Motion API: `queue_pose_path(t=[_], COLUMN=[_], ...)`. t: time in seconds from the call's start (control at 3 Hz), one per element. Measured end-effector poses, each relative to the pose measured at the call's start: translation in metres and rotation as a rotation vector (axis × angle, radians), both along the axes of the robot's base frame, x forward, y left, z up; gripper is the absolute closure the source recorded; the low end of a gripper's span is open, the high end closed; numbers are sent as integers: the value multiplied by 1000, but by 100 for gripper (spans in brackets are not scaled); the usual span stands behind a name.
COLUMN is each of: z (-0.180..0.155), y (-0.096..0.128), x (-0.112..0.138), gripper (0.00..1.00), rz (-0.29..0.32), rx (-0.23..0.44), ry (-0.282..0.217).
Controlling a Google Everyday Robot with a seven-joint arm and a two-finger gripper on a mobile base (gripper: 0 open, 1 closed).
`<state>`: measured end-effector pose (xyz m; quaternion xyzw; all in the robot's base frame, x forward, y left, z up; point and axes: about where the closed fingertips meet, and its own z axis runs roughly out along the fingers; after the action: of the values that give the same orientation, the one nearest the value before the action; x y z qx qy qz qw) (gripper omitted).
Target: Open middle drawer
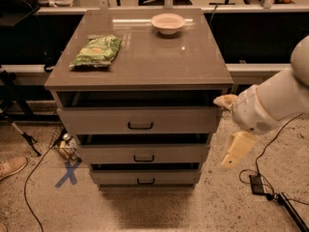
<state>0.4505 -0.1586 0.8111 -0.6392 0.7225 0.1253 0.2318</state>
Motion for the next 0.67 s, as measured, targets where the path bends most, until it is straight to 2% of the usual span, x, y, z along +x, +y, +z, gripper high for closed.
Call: queue_pose_path(t=[0.33,0.67], z=[-73,-73], y=[57,57], x=[-6,-6], gripper=[0,0], rz=[64,64], rx=[110,110], ry=[-7,-7])
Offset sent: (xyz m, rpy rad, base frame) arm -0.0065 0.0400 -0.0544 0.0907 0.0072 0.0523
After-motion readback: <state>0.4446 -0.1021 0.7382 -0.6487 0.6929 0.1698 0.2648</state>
